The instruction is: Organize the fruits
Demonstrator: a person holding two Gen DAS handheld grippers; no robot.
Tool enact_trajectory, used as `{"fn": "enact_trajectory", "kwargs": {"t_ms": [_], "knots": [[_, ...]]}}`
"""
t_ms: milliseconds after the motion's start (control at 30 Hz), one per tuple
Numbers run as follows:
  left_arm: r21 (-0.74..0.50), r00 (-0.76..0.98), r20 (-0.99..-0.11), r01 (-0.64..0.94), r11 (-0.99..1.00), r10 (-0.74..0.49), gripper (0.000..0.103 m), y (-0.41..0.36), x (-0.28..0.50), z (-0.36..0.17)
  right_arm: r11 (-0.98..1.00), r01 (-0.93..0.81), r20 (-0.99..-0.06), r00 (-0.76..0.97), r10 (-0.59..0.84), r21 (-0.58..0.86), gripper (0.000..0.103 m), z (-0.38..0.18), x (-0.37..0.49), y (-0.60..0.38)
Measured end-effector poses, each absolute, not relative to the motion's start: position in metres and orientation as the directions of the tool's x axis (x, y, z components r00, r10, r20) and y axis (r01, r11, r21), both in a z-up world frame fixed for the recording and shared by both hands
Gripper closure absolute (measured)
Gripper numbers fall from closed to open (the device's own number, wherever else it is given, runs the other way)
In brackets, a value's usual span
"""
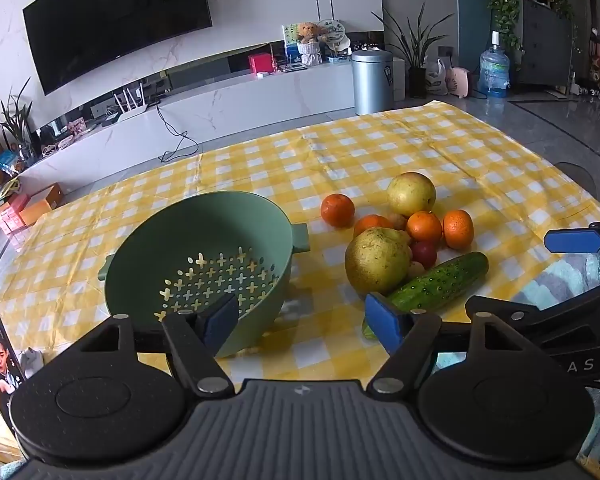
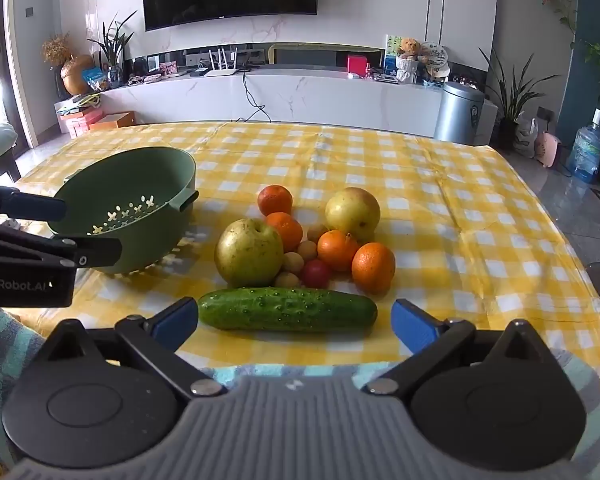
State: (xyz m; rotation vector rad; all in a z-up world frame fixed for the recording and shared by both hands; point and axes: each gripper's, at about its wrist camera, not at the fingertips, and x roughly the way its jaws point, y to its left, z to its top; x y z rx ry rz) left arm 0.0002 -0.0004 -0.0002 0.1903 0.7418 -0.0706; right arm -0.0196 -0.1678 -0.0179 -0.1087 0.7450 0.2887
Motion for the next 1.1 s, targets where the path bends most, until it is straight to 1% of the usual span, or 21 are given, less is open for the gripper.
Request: {"fn": "enact_trajectory", "kwargs": {"t_ms": [267, 1100], "knots": [[0.132, 0.730, -0.683, 0.154, 0.979, -0.023, 0.019, -0.0024, -0.0034, 0.0003, 0.954, -0.298, -0.679, 0.697, 0.231, 0.019, 0.004, -0.0178, -0.0197, -0.1703], [0.130, 0.725, -0.688, 0.154, 0.979, -0.022, 0.019, -0.0011, -0.0020, -0.0017, 0.957, -0.288, -0.684, 0.694, 0.223, 0.020, 0.004, -0.0194, -0.0188, -0.1728]]}}
